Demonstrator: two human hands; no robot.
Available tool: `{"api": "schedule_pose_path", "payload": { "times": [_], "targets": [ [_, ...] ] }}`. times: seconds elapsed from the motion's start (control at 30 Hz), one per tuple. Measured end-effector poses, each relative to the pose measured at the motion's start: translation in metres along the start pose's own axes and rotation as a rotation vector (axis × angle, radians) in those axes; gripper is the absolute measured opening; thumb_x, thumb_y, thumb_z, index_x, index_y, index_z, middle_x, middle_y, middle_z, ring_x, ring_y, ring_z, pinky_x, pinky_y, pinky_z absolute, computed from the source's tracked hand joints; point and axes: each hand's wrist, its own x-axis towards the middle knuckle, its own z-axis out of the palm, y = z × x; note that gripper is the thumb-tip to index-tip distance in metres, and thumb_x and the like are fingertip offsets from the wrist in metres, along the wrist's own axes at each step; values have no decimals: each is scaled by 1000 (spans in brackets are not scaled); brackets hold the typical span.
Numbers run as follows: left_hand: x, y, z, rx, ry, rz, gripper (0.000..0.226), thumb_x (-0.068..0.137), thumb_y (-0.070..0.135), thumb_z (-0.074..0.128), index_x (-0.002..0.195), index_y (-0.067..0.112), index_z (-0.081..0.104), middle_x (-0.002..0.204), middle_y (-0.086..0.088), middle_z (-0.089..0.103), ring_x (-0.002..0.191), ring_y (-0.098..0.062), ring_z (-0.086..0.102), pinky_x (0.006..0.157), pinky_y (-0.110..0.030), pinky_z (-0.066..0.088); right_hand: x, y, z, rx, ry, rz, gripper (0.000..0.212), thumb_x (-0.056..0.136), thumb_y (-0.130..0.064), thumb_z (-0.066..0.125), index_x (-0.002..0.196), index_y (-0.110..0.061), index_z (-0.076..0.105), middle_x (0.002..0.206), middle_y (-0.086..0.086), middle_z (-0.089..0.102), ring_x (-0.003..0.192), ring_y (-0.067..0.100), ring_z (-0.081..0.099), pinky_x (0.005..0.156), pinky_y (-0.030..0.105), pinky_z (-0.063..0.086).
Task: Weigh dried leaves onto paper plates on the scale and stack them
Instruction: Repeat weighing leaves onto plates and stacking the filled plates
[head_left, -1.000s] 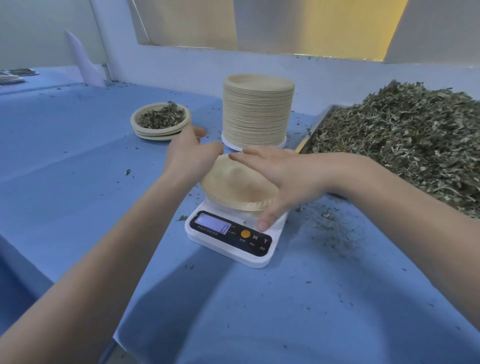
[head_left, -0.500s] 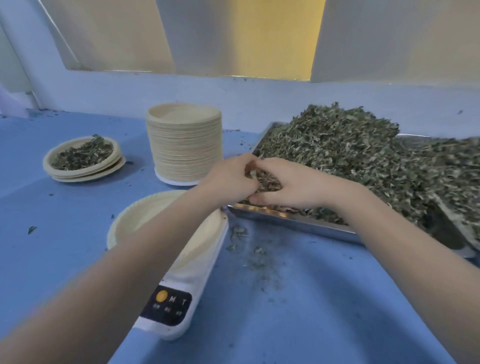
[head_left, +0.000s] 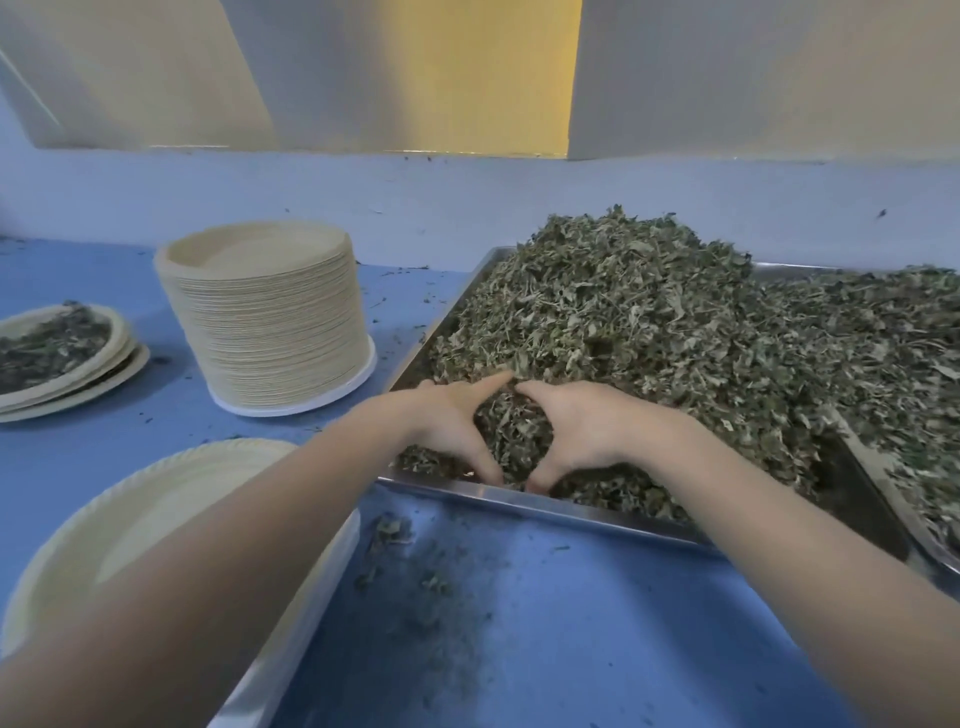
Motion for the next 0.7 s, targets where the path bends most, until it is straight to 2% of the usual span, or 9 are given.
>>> {"api": "schedule_pose_path", "payload": {
  "times": [0.07, 0.13, 0.17, 0.23, 0.33, 0.43, 0.5, 0.6, 0.7],
  "targets": [
    [2, 5, 3, -53, 37, 28, 120, 65, 30, 82, 151, 29, -2, 154, -9, 17, 139, -26, 25, 111, -37, 30, 10, -7, 6, 41, 28, -28, 101, 61, -41, 81, 143, -13, 29, 122, 7, 55, 104, 22, 56, 87, 33, 50],
    [1, 7, 5, -115, 112, 36, 108, 67, 18, 80, 150, 14, 11, 140, -12, 39, 122, -23, 44, 91, -22, 42, 17, -13, 9, 138, 88, -53, 87, 63, -33, 82, 135, -13, 38, 99, 1, 59, 84, 16, 58, 72, 30, 52],
    [0, 7, 4, -145, 162, 40, 99, 68, 14, 79, 147, 11, 20, 131, -11, 47, 112, -22, 50, 79, -20, 43, 18, -14, 9, 195, 129, -58, 85, 63, -30, 82, 135, -14, 39, 94, 0, 59, 80, 15, 58, 69, 30, 51],
    [-3, 5, 1, -217, 263, 51, 85, 71, 8, 76, 142, 12, 31, 129, -11, 51, 102, -22, 57, 74, -25, 46, 20, -13, 6, 293, 225, -52, 82, 65, -25, 82, 135, -20, 40, 91, -2, 60, 73, 14, 62, 63, 28, 53],
    [-9, 2, -7, -475, 325, 62, 75, 76, -5, 65, 140, 21, 36, 136, -12, 43, 71, -21, 63, 59, -32, 58, 19, -13, -6, 382, 312, -37, 69, 71, -18, 78, 131, -27, 44, 82, -5, 59, 55, 10, 63, 41, 16, 45],
    [-17, 7, -14, -572, 336, 59, 88, 79, -11, 58, 147, 32, 22, 150, -8, 25, 70, -28, 67, 57, -39, 59, 16, -17, -18, 429, 318, -43, 64, 76, -11, 72, 132, -28, 46, 86, 1, 61, 51, 13, 67, 44, 21, 52],
    [-21, 10, -18, -617, 346, 60, 88, 79, -13, 57, 148, 31, 22, 151, -8, 22, 70, -28, 66, 58, -40, 59, 12, -22, -24, 419, 350, -55, 64, 77, -9, 71, 134, -26, 47, 97, 5, 63, 53, 15, 68, 50, 25, 56],
    [-29, 10, -27, -638, 386, 36, 73, 79, -10, 59, 140, 24, 38, 136, -12, 40, 73, -26, 63, 56, -38, 59, 9, -31, -31, 438, 396, -73, 63, 77, -10, 71, 134, -26, 49, 112, 6, 59, 51, 12, 67, 47, 20, 54],
    [-44, 5, -37, -603, 490, 29, 60, 76, -6, 62, 128, 22, 50, 111, -9, 51, 72, -28, 64, 57, -40, 59, 4, -43, -41, 430, 455, -111, 56, 77, -11, 70, 128, -26, 55, 98, -1, 60, 48, 7, 65, 45, 14, 50]
  ]
}}
